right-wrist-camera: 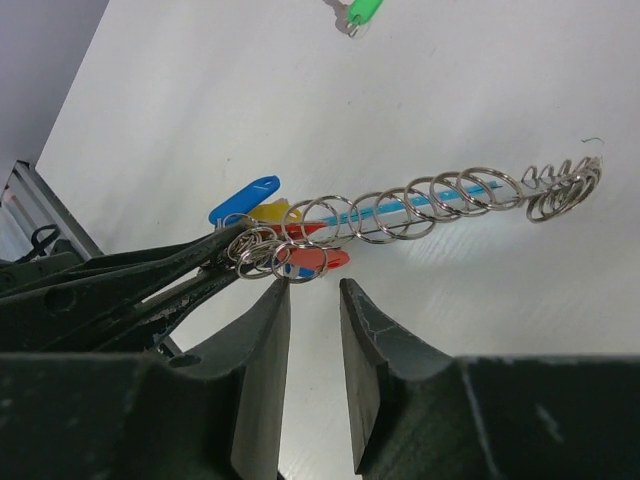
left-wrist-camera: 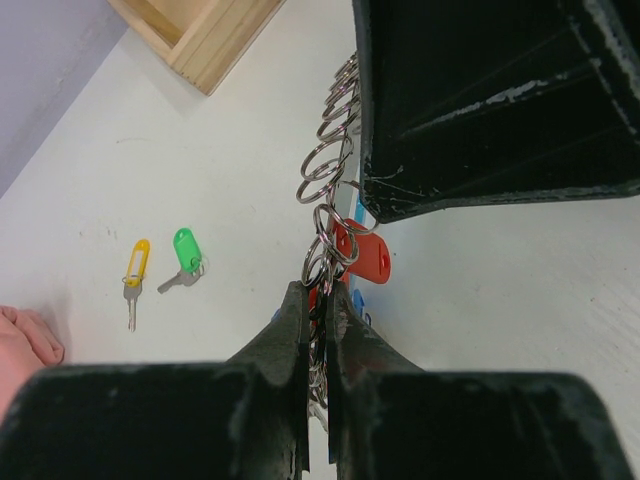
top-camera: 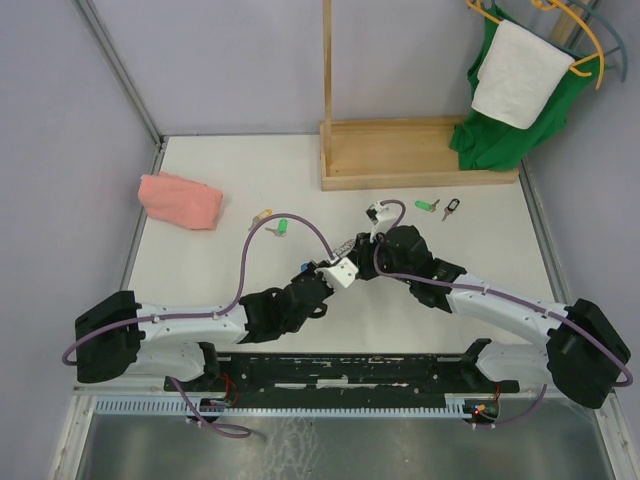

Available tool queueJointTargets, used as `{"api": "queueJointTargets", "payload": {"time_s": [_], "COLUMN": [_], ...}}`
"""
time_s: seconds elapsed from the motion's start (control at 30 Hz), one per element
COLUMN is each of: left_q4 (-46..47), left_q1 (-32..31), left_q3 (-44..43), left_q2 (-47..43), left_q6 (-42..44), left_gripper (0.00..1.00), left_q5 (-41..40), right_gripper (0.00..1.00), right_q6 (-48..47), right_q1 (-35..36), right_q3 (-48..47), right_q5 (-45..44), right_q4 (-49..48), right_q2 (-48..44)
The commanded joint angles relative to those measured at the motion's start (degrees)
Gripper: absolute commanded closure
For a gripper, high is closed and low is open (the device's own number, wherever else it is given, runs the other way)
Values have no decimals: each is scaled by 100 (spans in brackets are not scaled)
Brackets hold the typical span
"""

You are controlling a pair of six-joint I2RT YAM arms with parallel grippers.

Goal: Put the keys on the keyring

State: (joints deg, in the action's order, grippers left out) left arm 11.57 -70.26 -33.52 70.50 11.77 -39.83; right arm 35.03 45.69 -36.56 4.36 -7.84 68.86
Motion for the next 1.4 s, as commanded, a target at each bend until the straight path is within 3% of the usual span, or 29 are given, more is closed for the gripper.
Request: {"api": "queueJointTargets", "payload": {"time_s": [0.0,0.2,0.53,0.87,1.07,1.37], "left_q4": [158,-156,-365,-533,-590,-612], "left_q1": [-32,-30,-32,-36,-37,-32], "left_q3": [-368,-568,-698,-676,-663,-665], "left_q2": [-63,-10,-24,-115,-102,-158], "left_q6": [-303,-533,-900,-975,-975,-929], "left_gripper": [97,97,97,97,97,97], "left_q5": [-43,-137,-55,-64,-88,-49], "right_gripper": [64,57,50,59,67,67], "right_q6": [-559,-1110,-1244,-1525,-1618,-1829], "right_q1": [10,12,14,9,10,10], "right_q3": [-356,-341,-369,-263,-269,-438], "right_q5": [321,387,502,-515,-526,188], "right_q4": [-55,-209,-597,-274,-196,-161], "right_q2": [33,50,332,31,26,230]}}
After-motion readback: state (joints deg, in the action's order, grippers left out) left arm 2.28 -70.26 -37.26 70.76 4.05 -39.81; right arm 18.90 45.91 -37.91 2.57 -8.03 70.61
